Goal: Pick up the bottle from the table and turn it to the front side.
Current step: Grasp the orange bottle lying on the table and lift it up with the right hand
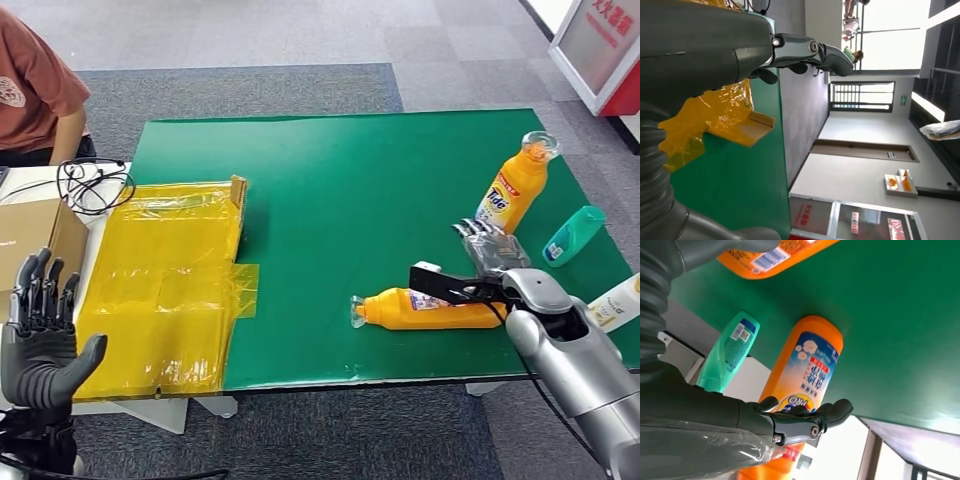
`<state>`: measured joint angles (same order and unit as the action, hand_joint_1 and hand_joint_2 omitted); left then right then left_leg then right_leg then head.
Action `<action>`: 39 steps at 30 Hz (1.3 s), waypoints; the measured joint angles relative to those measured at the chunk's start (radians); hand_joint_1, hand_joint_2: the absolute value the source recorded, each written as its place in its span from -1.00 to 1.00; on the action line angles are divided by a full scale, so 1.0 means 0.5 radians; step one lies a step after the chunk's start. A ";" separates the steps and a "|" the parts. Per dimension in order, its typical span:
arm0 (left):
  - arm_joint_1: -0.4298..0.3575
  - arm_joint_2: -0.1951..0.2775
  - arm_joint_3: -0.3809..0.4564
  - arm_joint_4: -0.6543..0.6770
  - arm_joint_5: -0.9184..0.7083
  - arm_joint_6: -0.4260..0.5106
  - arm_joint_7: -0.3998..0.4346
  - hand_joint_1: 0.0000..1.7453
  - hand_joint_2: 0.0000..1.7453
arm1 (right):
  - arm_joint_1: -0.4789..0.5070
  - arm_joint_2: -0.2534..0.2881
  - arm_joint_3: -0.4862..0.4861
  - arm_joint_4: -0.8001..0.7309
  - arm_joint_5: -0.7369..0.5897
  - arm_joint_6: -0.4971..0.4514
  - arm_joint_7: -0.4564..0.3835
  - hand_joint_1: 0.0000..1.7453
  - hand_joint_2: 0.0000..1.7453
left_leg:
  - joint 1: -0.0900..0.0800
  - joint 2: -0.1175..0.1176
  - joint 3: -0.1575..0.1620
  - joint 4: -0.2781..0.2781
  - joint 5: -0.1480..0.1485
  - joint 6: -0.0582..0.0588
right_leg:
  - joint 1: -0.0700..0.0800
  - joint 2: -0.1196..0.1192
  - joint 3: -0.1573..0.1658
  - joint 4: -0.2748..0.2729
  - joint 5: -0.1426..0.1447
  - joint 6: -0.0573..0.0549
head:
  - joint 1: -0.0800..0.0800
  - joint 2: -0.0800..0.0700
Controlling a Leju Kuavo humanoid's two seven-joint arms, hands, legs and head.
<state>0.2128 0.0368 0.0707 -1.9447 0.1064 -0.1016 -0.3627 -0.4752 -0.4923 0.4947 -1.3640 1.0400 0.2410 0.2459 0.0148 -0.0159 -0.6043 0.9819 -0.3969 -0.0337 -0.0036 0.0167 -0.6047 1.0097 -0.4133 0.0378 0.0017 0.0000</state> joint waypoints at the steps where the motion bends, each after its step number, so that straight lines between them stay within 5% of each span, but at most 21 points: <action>1: 0.006 -0.005 0.006 -0.001 -0.002 -0.002 -0.002 -1.00 1.00 | -0.001 -0.011 -0.001 -0.016 0.003 -0.006 0.003 -1.00 1.00 | 0.000 0.000 0.000 0.000 0.000 0.000 | 0.000 0.000 0.000 0.000 0.000 0.000 | 0.000 0.000; 14: 0.068 -0.068 0.095 -0.045 -0.016 -0.005 -0.024 -1.00 1.00 | -0.016 -0.224 -0.005 -0.305 -0.036 0.167 0.020 -1.00 1.00 | -0.001 0.000 0.000 0.000 -0.001 0.001 | -0.002 -0.001 0.000 -0.001 0.000 0.000 | 0.000 0.000; 23: 0.127 -0.129 0.186 -0.074 -0.026 -0.037 -0.053 -1.00 1.00 | 0.265 -0.410 -0.112 -0.628 -0.122 0.150 0.073 -1.00 1.00 | -0.001 -0.001 -0.001 0.000 -0.003 0.004 | -0.002 -0.002 -0.001 -0.001 -0.002 0.001 | 0.000 0.000; 30: 0.137 -0.148 0.210 -0.077 -0.025 -0.043 -0.058 -1.00 1.00 | 0.535 -0.421 -0.211 -0.793 -0.071 0.036 0.047 -1.00 1.00 | -0.001 -0.001 -0.002 0.000 -0.003 0.004 | -0.002 -0.002 -0.001 -0.001 -0.002 0.002 | 0.000 0.000; 39: 0.108 -0.149 0.208 -0.077 -0.023 -0.037 -0.048 -1.00 1.00 | 0.600 -0.352 -0.202 -0.820 -0.013 -0.012 -0.004 -1.00 1.00 | -0.001 -0.001 -0.001 0.000 -0.003 0.004 | -0.002 -0.002 -0.001 -0.001 -0.002 0.002 | 0.000 0.000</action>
<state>0.2670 -0.0377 0.1748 -1.9833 0.0948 -0.1203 -0.3866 -0.1752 -0.6682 0.3936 -1.7741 1.0336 0.2348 0.2441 0.0141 -0.0162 -0.6050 0.9818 -0.3985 -0.0314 -0.0045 0.0157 -0.6050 1.0091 -0.4141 0.0386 0.0017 0.0000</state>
